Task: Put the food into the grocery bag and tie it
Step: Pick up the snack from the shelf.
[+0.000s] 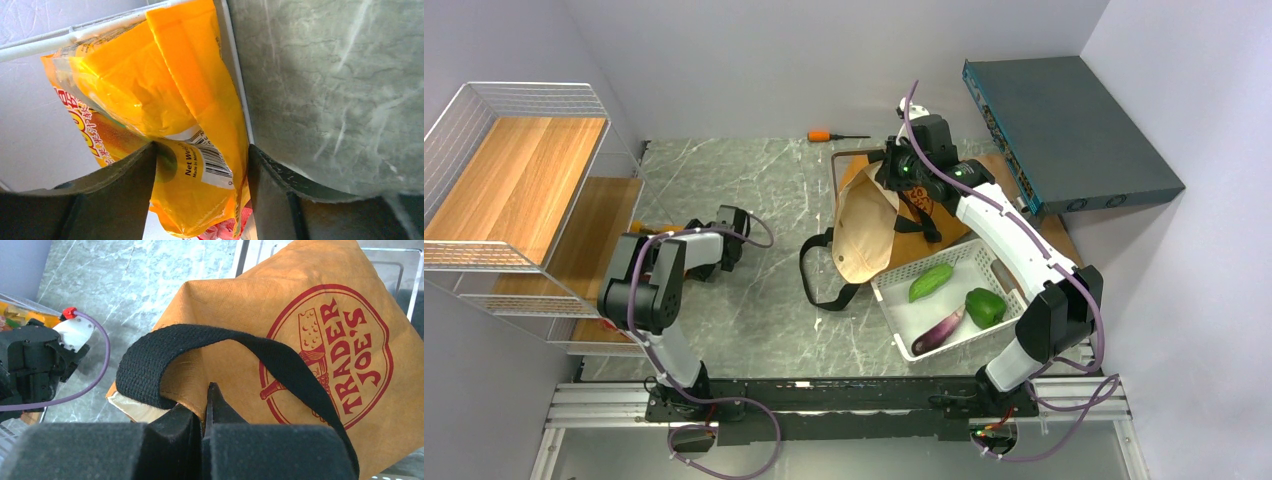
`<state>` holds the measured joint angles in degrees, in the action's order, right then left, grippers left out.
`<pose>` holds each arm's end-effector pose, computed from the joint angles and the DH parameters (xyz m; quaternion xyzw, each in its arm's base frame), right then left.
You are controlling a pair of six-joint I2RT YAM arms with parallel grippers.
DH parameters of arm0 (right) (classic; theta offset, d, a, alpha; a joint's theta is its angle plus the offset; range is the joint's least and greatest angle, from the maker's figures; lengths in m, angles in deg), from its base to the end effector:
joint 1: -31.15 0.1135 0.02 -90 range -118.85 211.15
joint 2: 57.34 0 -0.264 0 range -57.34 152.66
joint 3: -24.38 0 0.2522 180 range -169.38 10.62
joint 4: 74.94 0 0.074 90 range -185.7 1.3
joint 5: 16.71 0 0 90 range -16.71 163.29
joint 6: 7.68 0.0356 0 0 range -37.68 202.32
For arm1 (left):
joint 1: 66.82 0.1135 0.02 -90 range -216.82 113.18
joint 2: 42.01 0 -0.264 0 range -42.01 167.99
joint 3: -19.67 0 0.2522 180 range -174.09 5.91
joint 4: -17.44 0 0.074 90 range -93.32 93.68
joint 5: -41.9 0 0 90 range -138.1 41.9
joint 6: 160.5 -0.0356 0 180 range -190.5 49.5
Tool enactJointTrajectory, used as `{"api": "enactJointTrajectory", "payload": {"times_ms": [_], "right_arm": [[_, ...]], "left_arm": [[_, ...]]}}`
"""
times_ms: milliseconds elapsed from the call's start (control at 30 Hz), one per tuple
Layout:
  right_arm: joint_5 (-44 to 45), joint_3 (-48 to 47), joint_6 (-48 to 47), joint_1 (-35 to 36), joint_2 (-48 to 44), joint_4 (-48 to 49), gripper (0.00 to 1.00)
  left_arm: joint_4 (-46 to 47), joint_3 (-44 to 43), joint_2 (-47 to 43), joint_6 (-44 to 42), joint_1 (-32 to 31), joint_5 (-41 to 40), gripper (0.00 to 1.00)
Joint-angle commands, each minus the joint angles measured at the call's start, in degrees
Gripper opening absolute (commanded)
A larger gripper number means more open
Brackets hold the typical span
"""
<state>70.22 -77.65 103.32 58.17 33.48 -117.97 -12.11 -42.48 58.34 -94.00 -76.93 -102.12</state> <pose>0.3236 0.1672 0.3687 -0.0589 0.8717 0.2191 0.4344 0.3019 -0.0246 0.1294 0.1689 0.8622 0.4626 0.1188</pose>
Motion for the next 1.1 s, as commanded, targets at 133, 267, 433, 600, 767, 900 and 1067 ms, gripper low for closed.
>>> {"api": "enactJointTrajectory", "payload": {"times_ms": [133, 267, 433, 600, 767, 900, 1067], "right_arm": [[1.8, -0.5, -1.1, -0.6, -2.6, 2.1, 0.0], [2.4, -0.7, -1.5, -0.5, -2.6, 2.1, 0.0], [2.6, -0.7, -1.8, -0.5, -2.5, 2.2, 0.0], [2.8, -0.6, -2.0, -0.6, -2.5, 2.2, 0.0], [2.9, -0.5, -2.1, -0.6, -2.5, 2.1, 0.0], [2.7, -0.8, -1.8, -0.6, -2.1, 1.8, 0.0], [2.2, -1.3, -1.5, -0.6, -1.4, 1.6, 0.0]], "left_arm": [[-0.1, 0.3, -0.8, 1.7, 2.0, -0.1, 0.68], [-1.2, -0.2, -0.5, 3.1, 2.0, 0.0, 0.56], [-4.9, -2.3, -0.6, 4.5, 2.1, 3.0, 0.02], [-7.9, -4.7, -3.0, 7.3, 2.1, 7.2, 0.0], [-10.2, -5.6, -6.3, 8.1, 1.0, 10.4, 0.0], [-12.1, -6.3, -10.1, 11.5, 0.6, 18.3, 0.0], [-11.9, -4.2, -15.9, 13.2, 0.3, 26.7, 0.0]]}}
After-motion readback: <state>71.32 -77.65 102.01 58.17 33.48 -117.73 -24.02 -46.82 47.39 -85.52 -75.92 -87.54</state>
